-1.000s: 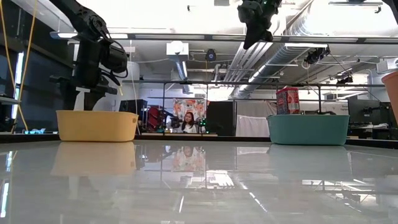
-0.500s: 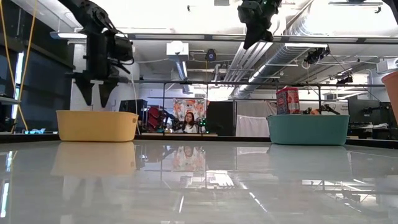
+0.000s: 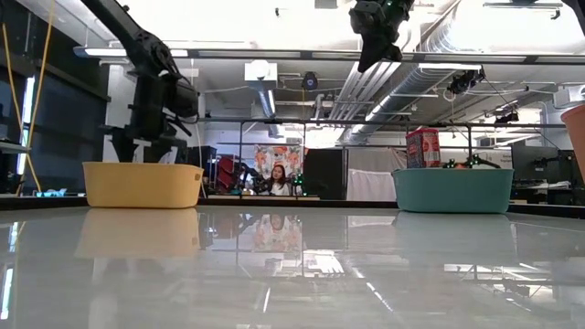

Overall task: Sort spices by type
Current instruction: Put the brown seasoning bottle into the yellow bin

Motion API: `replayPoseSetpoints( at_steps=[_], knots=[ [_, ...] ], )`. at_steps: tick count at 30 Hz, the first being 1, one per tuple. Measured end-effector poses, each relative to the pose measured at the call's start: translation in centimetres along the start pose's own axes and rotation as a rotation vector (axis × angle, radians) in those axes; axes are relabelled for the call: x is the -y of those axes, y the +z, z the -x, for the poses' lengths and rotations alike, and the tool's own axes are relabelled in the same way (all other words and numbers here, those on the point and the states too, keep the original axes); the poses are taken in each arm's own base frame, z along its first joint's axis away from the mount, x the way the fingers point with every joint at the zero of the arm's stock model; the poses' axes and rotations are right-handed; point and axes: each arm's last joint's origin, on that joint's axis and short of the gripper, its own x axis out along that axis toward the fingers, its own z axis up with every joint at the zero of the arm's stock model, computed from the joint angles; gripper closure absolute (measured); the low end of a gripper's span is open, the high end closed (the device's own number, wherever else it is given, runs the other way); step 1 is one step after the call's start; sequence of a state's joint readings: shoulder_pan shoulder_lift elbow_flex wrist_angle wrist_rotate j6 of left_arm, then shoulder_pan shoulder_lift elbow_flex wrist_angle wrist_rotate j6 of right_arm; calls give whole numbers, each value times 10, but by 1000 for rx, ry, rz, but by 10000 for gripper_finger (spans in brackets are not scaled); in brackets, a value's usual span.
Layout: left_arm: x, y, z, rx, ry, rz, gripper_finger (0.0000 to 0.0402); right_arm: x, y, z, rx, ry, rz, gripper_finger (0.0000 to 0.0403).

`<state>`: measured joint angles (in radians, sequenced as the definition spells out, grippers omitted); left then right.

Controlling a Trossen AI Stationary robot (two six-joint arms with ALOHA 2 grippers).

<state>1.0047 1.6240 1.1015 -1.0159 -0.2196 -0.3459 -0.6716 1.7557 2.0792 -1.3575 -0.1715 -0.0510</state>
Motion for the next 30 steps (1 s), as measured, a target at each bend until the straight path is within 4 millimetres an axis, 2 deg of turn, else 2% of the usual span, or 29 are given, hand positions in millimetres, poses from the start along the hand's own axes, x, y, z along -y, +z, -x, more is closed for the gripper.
replayPoseSetpoints(
  at_steps=[16, 23, 26, 30],
  knots=[
    [3, 7, -27, -84, 43, -21, 177, 0, 0, 0, 0, 1, -10, 403],
    [6, 11, -32, -70, 48, -13, 178, 0, 0, 0, 1, 1, -17, 403],
    [6, 11, -32, -67, 47, -12, 196, 0, 0, 0, 0, 1, -17, 403],
    [6, 11, -32, -68, 48, -10, 248, 0, 0, 0, 1, 1, -17, 403]
  ],
)
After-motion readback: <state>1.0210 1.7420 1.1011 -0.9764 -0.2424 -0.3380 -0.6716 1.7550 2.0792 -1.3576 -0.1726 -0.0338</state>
